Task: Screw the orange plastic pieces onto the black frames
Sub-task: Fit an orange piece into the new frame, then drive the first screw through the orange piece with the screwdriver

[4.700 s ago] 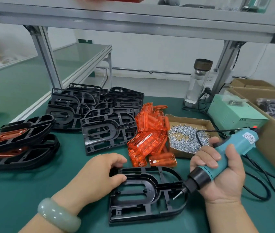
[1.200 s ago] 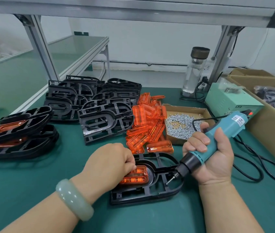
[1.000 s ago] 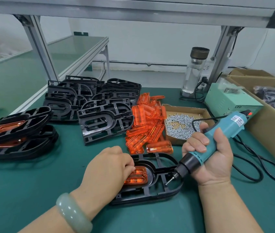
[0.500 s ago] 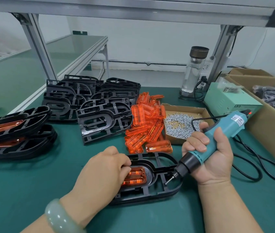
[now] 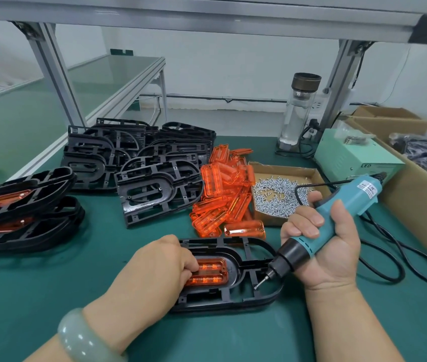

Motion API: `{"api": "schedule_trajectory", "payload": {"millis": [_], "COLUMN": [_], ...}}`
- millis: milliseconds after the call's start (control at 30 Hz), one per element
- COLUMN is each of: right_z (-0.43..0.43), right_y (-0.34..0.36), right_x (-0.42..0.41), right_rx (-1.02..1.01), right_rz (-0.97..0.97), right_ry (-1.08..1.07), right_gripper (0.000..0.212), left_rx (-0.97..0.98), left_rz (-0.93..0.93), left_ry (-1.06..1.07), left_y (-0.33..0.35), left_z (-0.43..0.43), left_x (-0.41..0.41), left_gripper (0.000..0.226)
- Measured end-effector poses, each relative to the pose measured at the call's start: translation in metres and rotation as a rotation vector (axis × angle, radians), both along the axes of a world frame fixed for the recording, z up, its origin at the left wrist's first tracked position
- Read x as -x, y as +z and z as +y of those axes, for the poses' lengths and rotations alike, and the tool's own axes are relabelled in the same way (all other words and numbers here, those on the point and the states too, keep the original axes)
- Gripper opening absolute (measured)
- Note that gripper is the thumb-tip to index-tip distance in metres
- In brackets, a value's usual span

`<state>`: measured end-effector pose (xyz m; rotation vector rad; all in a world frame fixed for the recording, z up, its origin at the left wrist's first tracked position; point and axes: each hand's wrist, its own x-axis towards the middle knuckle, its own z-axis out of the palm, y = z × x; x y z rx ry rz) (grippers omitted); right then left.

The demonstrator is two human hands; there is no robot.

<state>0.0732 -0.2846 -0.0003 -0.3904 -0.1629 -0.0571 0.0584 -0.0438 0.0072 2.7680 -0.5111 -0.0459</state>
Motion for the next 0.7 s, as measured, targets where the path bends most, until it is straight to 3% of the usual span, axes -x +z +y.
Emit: {"api": "schedule_trajectory", "payload": {"millis": [267, 533, 700], "right_z": [0.0, -0.003, -0.003], "right_y": [0.0, 0.0, -0.001], "right_x": [-0.001, -0.002, -0.003], "right_rx": [-0.005, -0.022, -0.024], "right_rz": [-0.003, 0.011, 0.031], "right_ry": [-0.008, -0.008, -0.018], "right_gripper": [0.054, 0.054, 0.053], "left_rx": [0.026, 0.221, 0.073], "left_rz": [-0.027, -0.137, -0.156], "left_ry": [-0.014, -0.158, -0.245], "left_y": [0.013, 0.048, 0.047], "left_z": [-0.006, -0.079, -0.131], "left_x": [-0.006, -0.067, -0.109], "left_gripper": [0.016, 0.023, 0.034]}}
